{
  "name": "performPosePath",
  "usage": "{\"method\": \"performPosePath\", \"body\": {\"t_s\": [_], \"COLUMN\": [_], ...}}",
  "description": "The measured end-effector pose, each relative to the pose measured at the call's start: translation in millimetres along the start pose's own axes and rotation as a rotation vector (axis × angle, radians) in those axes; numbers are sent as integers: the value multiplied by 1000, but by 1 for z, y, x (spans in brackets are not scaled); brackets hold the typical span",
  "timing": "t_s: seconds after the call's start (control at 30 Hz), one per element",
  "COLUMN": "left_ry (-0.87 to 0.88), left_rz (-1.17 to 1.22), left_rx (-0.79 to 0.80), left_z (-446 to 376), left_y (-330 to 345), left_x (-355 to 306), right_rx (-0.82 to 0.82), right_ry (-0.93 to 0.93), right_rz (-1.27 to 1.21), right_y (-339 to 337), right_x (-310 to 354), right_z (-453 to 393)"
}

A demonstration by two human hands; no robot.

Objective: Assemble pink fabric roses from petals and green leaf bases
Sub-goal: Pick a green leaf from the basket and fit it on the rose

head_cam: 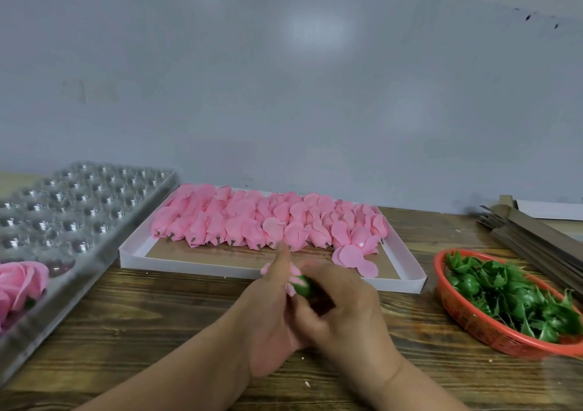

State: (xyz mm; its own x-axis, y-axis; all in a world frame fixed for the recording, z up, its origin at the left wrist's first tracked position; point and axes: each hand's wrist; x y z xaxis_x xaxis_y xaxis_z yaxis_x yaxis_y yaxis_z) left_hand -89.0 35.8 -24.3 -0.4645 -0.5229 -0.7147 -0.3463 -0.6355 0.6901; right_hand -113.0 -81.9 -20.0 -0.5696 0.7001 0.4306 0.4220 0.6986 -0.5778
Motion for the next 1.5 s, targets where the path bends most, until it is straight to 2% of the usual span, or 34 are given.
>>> {"method": "performPosePath", "body": {"t_s": [0.13, 0.2, 0.3, 0.37, 0.5, 0.7, 0.8, 0.9, 1.0, 1.07, 1.1, 1.2, 1.33, 1.5], "left_ry": [182, 243, 255, 240, 266, 297, 298, 264, 240, 224, 220, 224, 257, 231], "left_rz": [-242, -260, -249, -292, -292, -241, -222, -130, -61, -70, -104, -280, -370, -384], "left_rx": [145, 158, 182, 219, 250, 26, -42, -113, -93, -82, -78, -46, 99, 174], "left_z": [0, 0, -3, -3, 2, 2, 5, 5, 6, 5, 4, 6, 10, 10], "left_y": [2, 0, -5, -8, -8, -1, 4, 8, 10, 8, 7, 3, -1, -7], "left_x": [6, 10, 10, 7, -1, 0, -2, 0, 4, 6, 7, 3, -8, -13], "right_rx": [-64, 5, 194, 290, 338, 328, 212, 94, 4, -5, 13, 106, 255, 413], "right_ry": [495, 653, 810, 821, 797, 748, 549, 385, 158, 132, 191, 404, 567, 720], "right_rz": [-625, -908, -1171, -1263, -1355, -1343, -1078, -657, -226, -154, -232, -666, -1065, -1402], "right_y": [-8, -11, -7, -5, -3, 2, 7, 12, 9, 8, 8, 6, 3, 5], "right_x": [-5, -4, 0, 1, -1, -3, -3, -3, -4, -5, -5, -2, 0, 0], "right_z": [-11, -14, -13, -13, -13, -9, -4, 3, 6, 5, 4, 0, -3, -4]}}
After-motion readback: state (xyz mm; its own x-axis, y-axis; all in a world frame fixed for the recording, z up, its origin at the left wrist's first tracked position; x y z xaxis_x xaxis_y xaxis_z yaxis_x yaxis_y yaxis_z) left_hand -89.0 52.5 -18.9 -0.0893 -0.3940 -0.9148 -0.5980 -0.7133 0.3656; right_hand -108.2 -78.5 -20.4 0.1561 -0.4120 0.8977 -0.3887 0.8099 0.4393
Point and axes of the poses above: each hand's wrist, its own z-axis away from the middle knuckle, its own y-axis out of the palm, x = y × z, and after that the axes turned 2 degrees about y, right-handed
